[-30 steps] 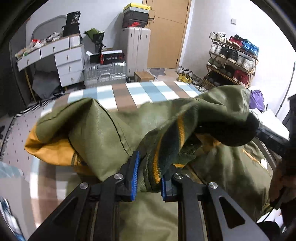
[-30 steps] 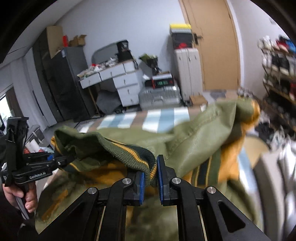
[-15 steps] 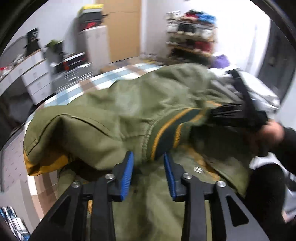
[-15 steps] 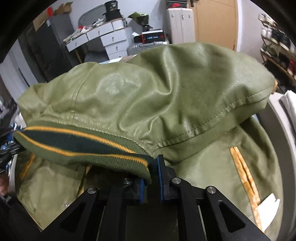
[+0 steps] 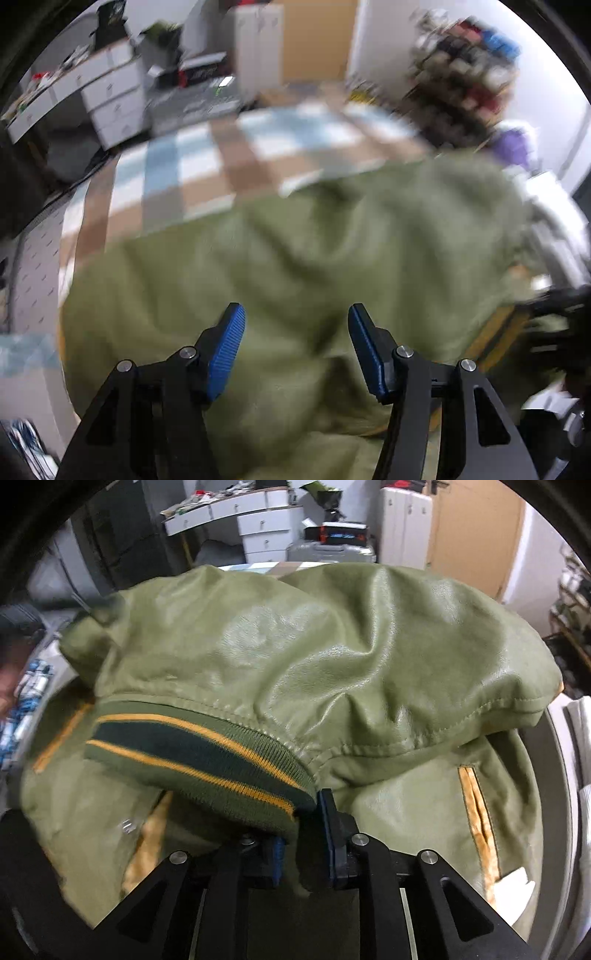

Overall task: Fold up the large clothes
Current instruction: 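Fold the collar over toward the hem with both tools and open them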

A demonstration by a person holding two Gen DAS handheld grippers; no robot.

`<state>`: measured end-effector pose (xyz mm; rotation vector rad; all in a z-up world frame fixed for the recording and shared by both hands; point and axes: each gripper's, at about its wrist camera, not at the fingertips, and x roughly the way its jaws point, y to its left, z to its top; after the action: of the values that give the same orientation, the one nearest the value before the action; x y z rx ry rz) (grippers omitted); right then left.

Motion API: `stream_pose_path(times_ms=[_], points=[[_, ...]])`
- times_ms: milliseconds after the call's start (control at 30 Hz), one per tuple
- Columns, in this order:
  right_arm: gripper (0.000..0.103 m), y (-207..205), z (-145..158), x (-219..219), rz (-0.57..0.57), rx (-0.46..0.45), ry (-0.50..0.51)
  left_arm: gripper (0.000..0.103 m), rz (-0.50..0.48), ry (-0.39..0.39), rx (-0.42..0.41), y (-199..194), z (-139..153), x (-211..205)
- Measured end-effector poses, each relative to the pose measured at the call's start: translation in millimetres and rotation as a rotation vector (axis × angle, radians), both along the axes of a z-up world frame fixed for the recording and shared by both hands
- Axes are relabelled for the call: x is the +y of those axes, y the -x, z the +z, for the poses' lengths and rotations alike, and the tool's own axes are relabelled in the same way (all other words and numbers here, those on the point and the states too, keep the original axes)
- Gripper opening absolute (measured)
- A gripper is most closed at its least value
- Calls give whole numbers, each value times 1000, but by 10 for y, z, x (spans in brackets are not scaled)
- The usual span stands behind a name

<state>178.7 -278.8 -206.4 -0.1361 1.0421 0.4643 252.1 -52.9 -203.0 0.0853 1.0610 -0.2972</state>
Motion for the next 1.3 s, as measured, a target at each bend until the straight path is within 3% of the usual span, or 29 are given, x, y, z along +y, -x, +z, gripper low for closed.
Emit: stream_pose_path(times_ms=[100, 167, 233, 300, 333, 433, 533, 567, 667, 800, 900, 933, 967, 1033, 1133, 1167, 1200, 1267, 1300], points=[[30, 7, 272, -243, 24, 60, -151, 52, 54, 34, 19, 30, -203, 120], [32, -68, 536, -363, 29, 39, -222, 52, 80, 86, 21, 12, -240, 197], [43, -202, 772, -408, 4, -7, -261, 52, 94, 101, 17, 3, -255, 151], [61, -315, 974, -353, -41, -68, -247, 52, 100, 108, 6, 33, -245, 156], [61, -462, 1011, -236, -69, -93, -208, 52, 105, 117, -5, 70, -280, 151], [58, -894, 960, 85, -96, -108, -93, 52, 91, 109, -31, 230, -324, 153], [54, -1250, 637, 375, -127, -138, 202, 52, 95, 117, -28, 262, -345, 195], [52, -1361, 474, 362, -134, -111, 283, 52, 97, 124, -27, 259, -360, 213], [52, -1405, 170, 88, -168, -43, 195, 52, 95, 134, -20, 238, -380, 229], [53, -1357, 133, -75, -189, -20, 118, 53, 104, 197, -11, 263, -281, 307], [52, -1297, 209, -91, -162, -12, 105, 53, 65, 394, -54, 348, 71, 460], [52, -1305, 220, -66, -152, -10, 103, 53, 53, 425, -86, 366, 203, 492], [52, -1229, 283, -68, -145, -22, 92, 53, 60, 403, -123, 361, 316, 508], [52, -1113, 456, -138, -154, -79, 57, 53, 125, 287, -151, 244, 404, 524], [54, -1153, 578, -268, -222, -140, 56, 52, 194, 168, 5, -107, 88, 592], [54, -1214, 516, -326, -255, -114, 77, 52, 225, 163, 72, -199, -130, 678], [51, -1295, 378, -374, -283, -55, 115, 51, 226, 186, 89, -219, -223, 722], [50, -1366, 118, -444, -277, 35, 133, 41, 240, 235, 76, -172, -295, 828], [50, -1354, 91, -473, -280, 27, 112, 39, 248, 246, 74, -148, -293, 853]])
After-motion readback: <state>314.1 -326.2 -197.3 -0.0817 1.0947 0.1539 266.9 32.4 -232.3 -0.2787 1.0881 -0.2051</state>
